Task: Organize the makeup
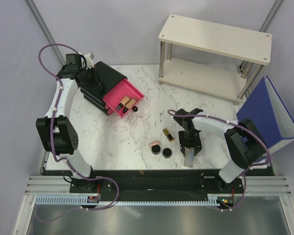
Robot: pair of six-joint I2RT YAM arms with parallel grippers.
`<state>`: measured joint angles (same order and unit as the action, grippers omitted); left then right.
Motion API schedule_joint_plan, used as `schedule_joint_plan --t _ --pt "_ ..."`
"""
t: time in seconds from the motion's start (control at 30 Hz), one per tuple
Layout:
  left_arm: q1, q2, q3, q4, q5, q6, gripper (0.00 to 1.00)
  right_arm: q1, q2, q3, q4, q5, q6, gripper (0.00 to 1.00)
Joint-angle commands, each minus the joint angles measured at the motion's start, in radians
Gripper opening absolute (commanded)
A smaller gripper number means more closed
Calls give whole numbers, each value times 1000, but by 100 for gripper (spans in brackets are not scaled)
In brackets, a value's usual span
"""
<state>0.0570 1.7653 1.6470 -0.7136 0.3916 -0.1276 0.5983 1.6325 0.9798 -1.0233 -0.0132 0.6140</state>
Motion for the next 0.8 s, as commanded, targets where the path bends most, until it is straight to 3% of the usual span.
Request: schedule_joint_plan --t 0.0,0.03,0.07,0.1,0.17,0.3,0.5,0.63,0.77 --pt "3 79 -47 -221 -85 62 13 1 6 -41 55 7 -5 57" --pt "3 79 -46 -222 -85 62 13 1 7 -55 78 7 -5 54" --pt "3 79 -44 -222 -85 62 13 1 7 -59 91 2 -7 44" --pt "3 80 -42 -222 -88 62 13 1 -2 -61 104 -5 -8 18" --pt "3 83 -39 -224 -88 63 13 0 -17 -53 143 -13 -5 0" --pt "3 86 -35 -227 -91 63 13 1 -34 68 137 7 -16 0" --pt "1 94 -24 -231 -96 65 13 0 62 390 121 -22 -56 0" --pt "1 100 -21 -233 -91 65 13 0 165 656 175 -124 -39 0" --pt "1 105 -23 -233 -82 63 13 4 259 812 307 -212 27 0"
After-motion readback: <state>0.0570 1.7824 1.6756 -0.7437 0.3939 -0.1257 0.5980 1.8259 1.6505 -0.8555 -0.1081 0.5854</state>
